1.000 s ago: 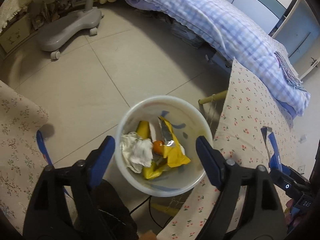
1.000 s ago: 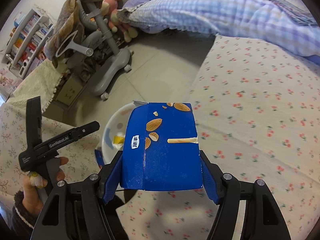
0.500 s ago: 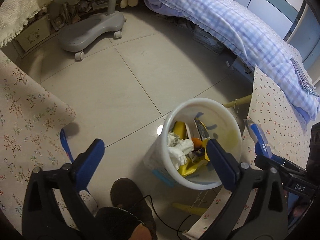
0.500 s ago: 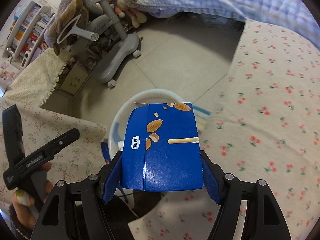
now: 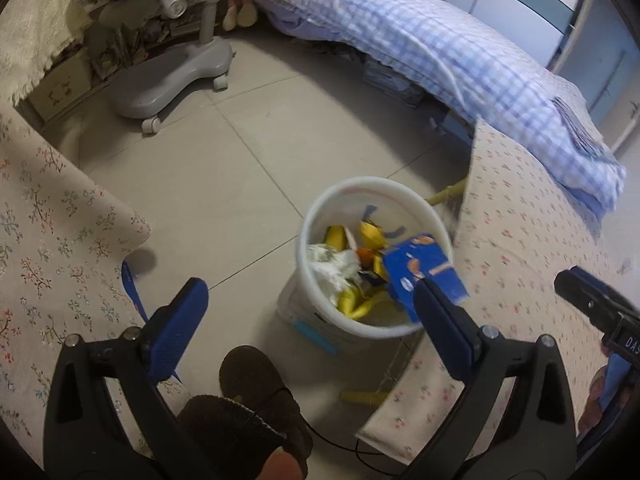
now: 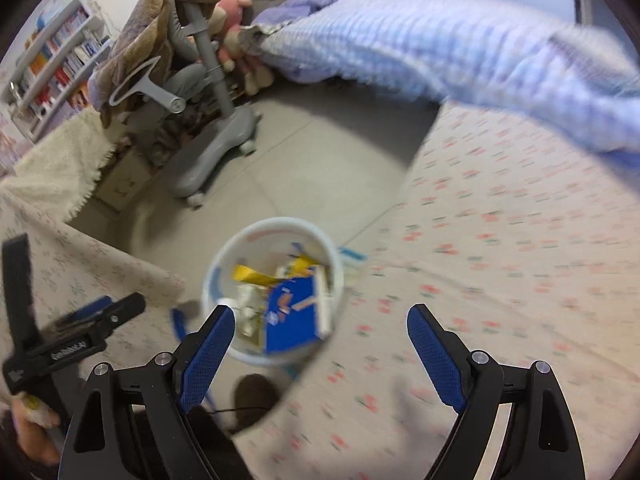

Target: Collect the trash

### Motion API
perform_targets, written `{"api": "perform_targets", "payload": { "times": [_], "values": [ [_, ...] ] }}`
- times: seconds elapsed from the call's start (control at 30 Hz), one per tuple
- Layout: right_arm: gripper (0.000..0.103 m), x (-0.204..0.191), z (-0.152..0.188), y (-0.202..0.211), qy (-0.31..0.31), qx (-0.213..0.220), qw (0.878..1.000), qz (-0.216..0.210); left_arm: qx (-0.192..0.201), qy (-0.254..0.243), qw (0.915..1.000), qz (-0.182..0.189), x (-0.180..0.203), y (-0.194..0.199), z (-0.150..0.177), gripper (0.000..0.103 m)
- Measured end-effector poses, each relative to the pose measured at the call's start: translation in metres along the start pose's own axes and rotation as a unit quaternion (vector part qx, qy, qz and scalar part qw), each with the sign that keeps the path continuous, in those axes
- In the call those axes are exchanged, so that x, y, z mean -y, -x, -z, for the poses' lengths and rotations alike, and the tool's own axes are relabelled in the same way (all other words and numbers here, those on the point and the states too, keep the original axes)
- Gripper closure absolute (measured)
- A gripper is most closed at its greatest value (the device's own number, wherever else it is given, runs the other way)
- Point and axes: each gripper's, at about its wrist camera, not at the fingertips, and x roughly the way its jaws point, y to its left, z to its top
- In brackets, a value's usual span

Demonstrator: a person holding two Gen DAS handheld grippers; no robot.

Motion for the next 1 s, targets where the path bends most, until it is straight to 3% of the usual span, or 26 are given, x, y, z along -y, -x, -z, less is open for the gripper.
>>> {"api": "perform_targets", "payload": {
  "times": [0.2, 0.4, 0.53, 0.63, 0.8, 1.0],
  "values": [
    [0.013, 0.018, 0.058, 0.073, -0.015, 0.051, 0.997, 0.063, 0.035, -0.027, 0.9986, 0.029, 0.043, 0.036, 0.041, 0.001],
    [0.013, 0.043, 0.127, 0.118, -0.057, 0.101, 0.986, 0.122, 0.057, -0.078, 0.9953, 0.011, 0.077, 0.048, 0.087, 0.001],
    [0.013, 0.062, 0.168, 0.12, -0.082, 0.116, 0.977, 0.159, 0.065, -0.085, 0.9942, 0.001, 0.086, 0.049, 0.107, 0.001],
    [0.013, 0.068, 0.172, 0.112, -0.074, 0.102, 0.977, 0.171, 0.07, -0.092, 0.9933, 0.003, 0.093, 0.051, 0.114, 0.001],
    [0.013, 0.071, 0.178, 0.113, -0.06, 0.116, 0.973, 0.191, 0.079, -0.084, 0.9933, 0.003, 0.095, 0.053, 0.115, 0.001],
    [0.013, 0.069, 0.176, 0.11, -0.064, 0.118, 0.974, 0.181, 0.081, -0.076, 0.9938, 0.003, 0.096, 0.053, 0.117, 0.001]
  ]
}}
